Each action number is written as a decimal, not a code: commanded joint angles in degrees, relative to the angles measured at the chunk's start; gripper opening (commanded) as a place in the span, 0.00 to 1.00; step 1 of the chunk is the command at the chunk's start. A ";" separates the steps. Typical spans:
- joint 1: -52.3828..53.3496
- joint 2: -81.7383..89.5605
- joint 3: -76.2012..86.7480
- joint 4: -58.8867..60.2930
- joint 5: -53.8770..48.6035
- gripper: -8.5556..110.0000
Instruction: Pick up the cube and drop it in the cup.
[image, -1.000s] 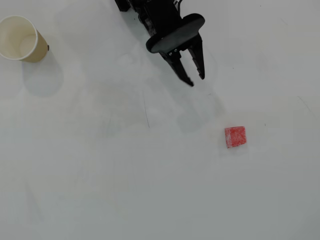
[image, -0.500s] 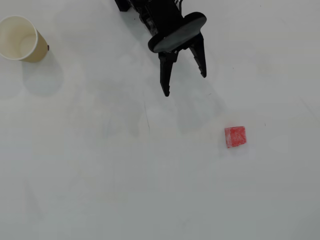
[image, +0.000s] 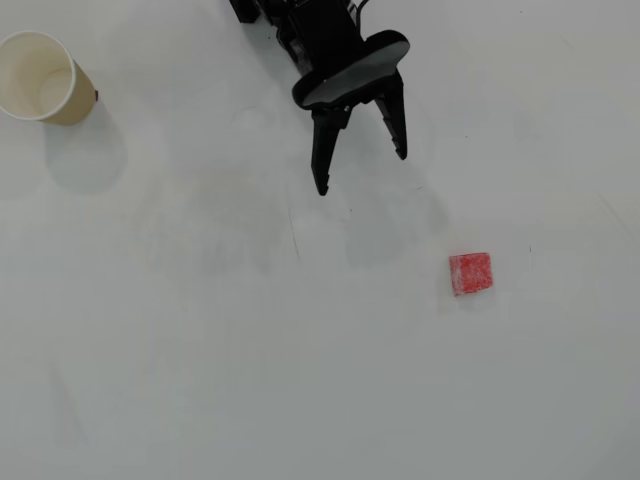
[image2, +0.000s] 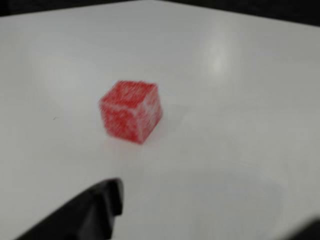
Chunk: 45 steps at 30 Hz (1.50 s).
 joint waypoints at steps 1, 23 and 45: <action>0.00 -7.56 -5.54 -5.45 -0.53 0.43; -2.20 -59.94 -40.96 -20.83 -0.26 0.43; -5.98 -88.15 -61.70 -26.63 -0.18 0.43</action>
